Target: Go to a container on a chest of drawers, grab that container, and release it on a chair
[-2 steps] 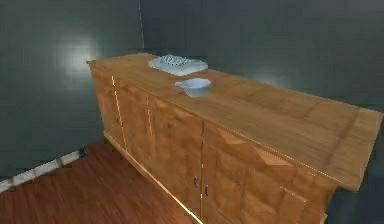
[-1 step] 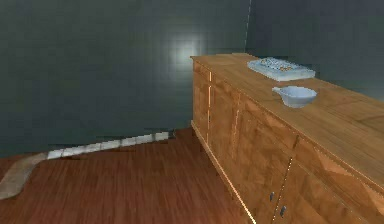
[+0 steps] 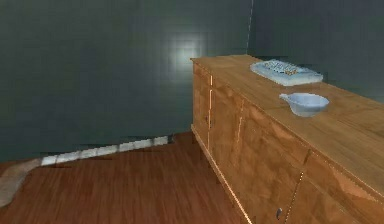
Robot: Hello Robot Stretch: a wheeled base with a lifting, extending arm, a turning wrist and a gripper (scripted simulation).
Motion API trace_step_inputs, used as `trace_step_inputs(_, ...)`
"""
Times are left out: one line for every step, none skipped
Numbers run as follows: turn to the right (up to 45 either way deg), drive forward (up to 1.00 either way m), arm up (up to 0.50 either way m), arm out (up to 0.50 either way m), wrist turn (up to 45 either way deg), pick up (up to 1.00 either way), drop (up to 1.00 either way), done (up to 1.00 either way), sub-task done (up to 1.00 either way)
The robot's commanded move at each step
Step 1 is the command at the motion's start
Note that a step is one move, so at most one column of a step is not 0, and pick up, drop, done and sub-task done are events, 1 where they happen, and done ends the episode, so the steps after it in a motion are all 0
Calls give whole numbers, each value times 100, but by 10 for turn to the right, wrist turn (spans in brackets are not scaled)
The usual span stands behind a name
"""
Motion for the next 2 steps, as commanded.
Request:
trace_step_inputs(-450,0,0,0,0,0,0,0,0)
trace_step_inputs(-120,0,0,0,0,0,0,0,0)
